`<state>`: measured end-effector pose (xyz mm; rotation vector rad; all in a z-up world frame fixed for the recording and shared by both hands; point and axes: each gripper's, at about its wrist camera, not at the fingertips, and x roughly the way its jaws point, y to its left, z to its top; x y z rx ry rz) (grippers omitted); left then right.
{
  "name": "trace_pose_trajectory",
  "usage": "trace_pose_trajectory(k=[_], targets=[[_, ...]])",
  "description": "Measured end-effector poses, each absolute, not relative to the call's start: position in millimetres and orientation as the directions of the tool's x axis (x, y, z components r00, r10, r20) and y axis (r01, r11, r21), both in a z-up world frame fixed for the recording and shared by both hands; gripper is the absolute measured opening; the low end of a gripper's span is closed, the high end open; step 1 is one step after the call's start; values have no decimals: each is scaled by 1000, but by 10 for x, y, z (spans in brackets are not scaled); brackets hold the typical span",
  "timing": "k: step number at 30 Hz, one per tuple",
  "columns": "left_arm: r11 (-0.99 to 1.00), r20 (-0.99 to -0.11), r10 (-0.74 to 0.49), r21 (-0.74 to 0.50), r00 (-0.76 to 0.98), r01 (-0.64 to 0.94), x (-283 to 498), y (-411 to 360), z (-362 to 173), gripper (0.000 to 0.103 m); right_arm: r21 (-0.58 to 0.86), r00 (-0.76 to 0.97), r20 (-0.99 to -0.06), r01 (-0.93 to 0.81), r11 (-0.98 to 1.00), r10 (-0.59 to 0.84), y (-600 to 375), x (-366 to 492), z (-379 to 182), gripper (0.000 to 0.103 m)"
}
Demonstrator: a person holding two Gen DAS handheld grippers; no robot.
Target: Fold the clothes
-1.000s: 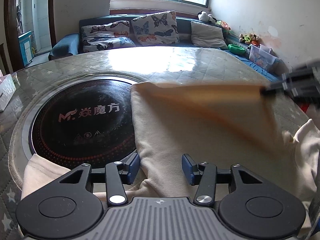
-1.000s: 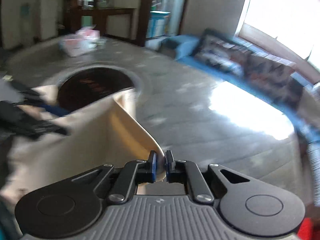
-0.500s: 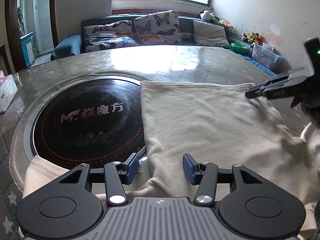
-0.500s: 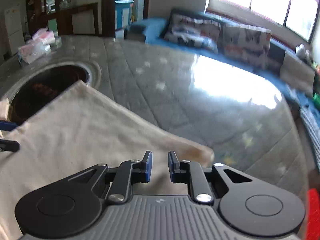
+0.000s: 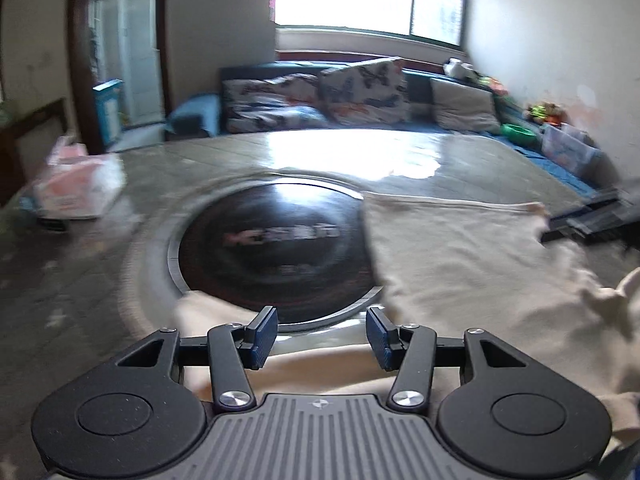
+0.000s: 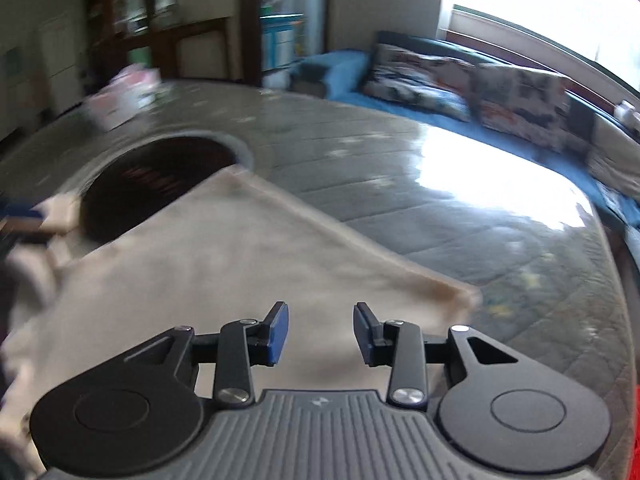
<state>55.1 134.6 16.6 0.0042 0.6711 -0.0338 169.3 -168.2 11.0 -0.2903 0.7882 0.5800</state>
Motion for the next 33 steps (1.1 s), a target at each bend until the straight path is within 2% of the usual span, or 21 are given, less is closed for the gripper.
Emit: trace_pose_trajectory(k=[1, 4, 7, 9, 11, 15, 18, 21, 25, 27, 29, 33], targets=[[1000, -622, -12, 6, 783, 20, 550, 1374, 170, 51, -35, 549, -738, -611, 791, 392, -1639, 1602, 121, 42], [998, -628, 48, 70, 776, -5, 607, 1411, 120, 51, -36, 511, -744, -673, 739, 430, -1485, 1325, 119, 43], [992, -636, 91, 126, 766, -13, 649, 1438, 24, 50, -31, 488, -749, -701, 713, 448, -1380, 1136, 93, 52], [986, -635, 121, 167, 763, -16, 661, 1446, -40, 44, -26, 477, -754, -709, 704, 452, -1337, 1049, 65, 52], [982, -631, 145, 186, 762, -32, 622, 1509, -100, 28, -22, 469, -762, -707, 707, 446, -1321, 997, 30, 53], [979, -591, 200, 142, 781, -144, 483, 1749, -54, 10, -8, 464, -775, -686, 727, 430, -1361, 958, -57, 55], [952, -558, 279, 55, 781, -301, 343, 2042, 10, 9, -1, 470, -772, -674, 739, 428, -1385, 947, -70, 56], [908, -564, 340, -11, 752, -419, 216, 2322, -6, 9, 0, 474, -771, -667, 745, 424, -1389, 942, -74, 57], [900, -611, 309, -61, 729, -432, 149, 2509, -61, 15, -9, 476, -774, -667, 745, 417, -1357, 941, -72, 58], [901, -609, 298, -75, 735, -428, 136, 2529, -40, 28, -15, 477, -775, -670, 742, 415, -1337, 930, -64, 58], [903, -608, 283, -91, 742, -419, 137, 2534, -19, 49, -18, 475, -776, -674, 738, 416, -1317, 904, -60, 58], [904, -591, 279, -105, 757, -415, 139, 2529, 37, 52, -20, 470, -777, -684, 729, 419, -1283, 851, -52, 60]])
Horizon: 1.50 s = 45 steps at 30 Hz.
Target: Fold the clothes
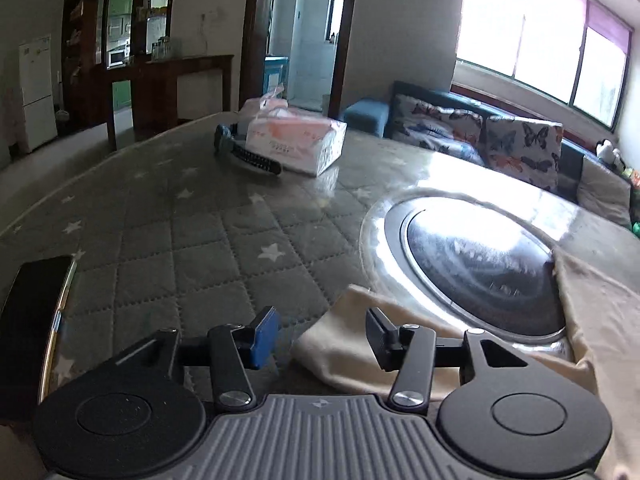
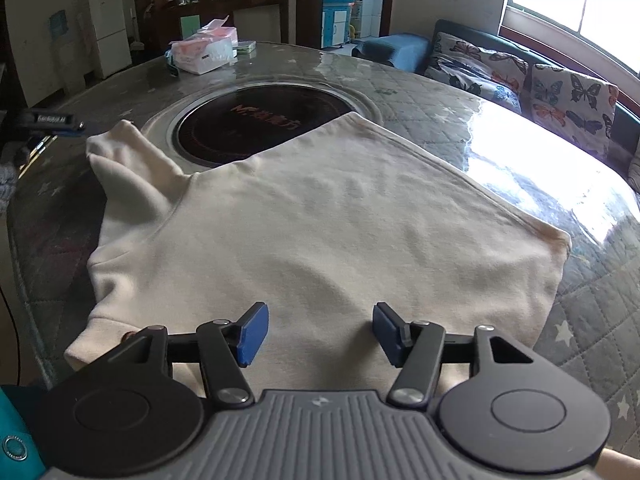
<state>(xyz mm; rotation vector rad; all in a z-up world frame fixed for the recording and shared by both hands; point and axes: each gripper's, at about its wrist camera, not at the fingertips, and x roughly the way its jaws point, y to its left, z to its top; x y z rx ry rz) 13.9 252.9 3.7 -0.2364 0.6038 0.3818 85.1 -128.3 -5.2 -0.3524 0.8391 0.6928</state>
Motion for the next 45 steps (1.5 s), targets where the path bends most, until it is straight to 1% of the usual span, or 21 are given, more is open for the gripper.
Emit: trace_pose_trajectory(k=[1, 6, 7, 8, 9, 11, 15, 18, 19, 20, 22, 23, 25, 27, 28, 30, 32, 35, 39, 40, 45], targets=[[911, -591, 274, -93, 759, -401, 153, 2519, 43, 52, -19, 467, -778, -686, 727, 421, -1279, 836, -51, 60], [952, -648, 247, 21, 721, -306, 359, 2439, -114, 51, -18, 457, -782, -696, 718, 424, -1263, 779, -52, 60], [955, -650, 235, 17, 723, -296, 378, 2444, -137, 38, -17, 457, -782, -697, 717, 425, -1261, 766, -50, 60], [959, -650, 223, 11, 726, -284, 395, 2450, -159, 23, -17, 457, -782, -696, 718, 424, -1264, 757, -47, 60], [963, -646, 216, 19, 732, -267, 412, 2438, -157, 16, -17, 456, -782, -696, 718, 424, -1267, 747, -45, 60], [967, -619, 239, 85, 748, -239, 481, 2382, -140, 9, -17, 453, -785, -699, 715, 424, -1271, 726, -44, 60], [947, -532, 301, 265, 791, -182, 673, 2209, -95, 9, -30, 452, -786, -709, 704, 422, -1260, 660, -43, 60], [919, -510, 338, 359, 791, -162, 805, 2130, -200, 9, -48, 450, -788, -726, 686, 421, -1244, 576, -44, 61], [910, -516, 351, 383, 781, -157, 833, 2121, -268, 13, -54, 450, -788, -731, 680, 421, -1241, 546, -45, 61], [906, -530, 364, 393, 766, -158, 858, 2130, -342, 13, -57, 450, -787, -735, 676, 422, -1244, 519, -42, 62], [897, -507, 383, 403, 772, -180, 801, 2133, -386, 13, -62, 456, -783, -734, 677, 423, -1257, 473, -27, 62], [894, -503, 393, 406, 770, -190, 784, 2136, -390, 16, -61, 461, -779, -731, 680, 425, -1271, 452, -14, 62], [902, -510, 394, 373, 765, -215, 741, 2154, -341, 19, -51, 465, -771, -726, 686, 435, -1315, 401, 24, 62], [910, -516, 386, 348, 765, -224, 696, 2134, -272, 19, -40, 470, -763, -720, 693, 443, -1369, 352, 63, 62], [926, -526, 355, 312, 773, -213, 657, 2100, -205, 19, -37, 477, -759, -712, 701, 444, -1407, 332, 81, 62], [958, -544, 273, 227, 793, -174, 573, 1996, -61, 21, -25, 493, -748, -689, 724, 444, -1502, 302, 115, 62], [985, -558, 165, 134, 813, -107, 491, 1835, 55, 26, -12, 517, -737, -653, 757, 435, -1628, 285, 135, 62], [999, -571, 2, 41, 821, 26, 412, 1490, 125, 26, 7, 546, -727, -600, 800, 416, -1808, 289, 128, 62], [984, -597, -159, -26, 787, 179, 395, 971, 69, 27, 20, 584, -721, -520, 854, 373, -2064, 348, 52, 62], [978, -602, -181, -25, 778, 208, 402, 868, 41, 27, 24, 588, -722, -504, 863, 363, -2118, 367, 25, 62], [960, -645, -207, 10, 736, 280, 402, 542, -117, 27, 56, 609, -719, -431, 900, 336, -2388, 390, -77, 62]])
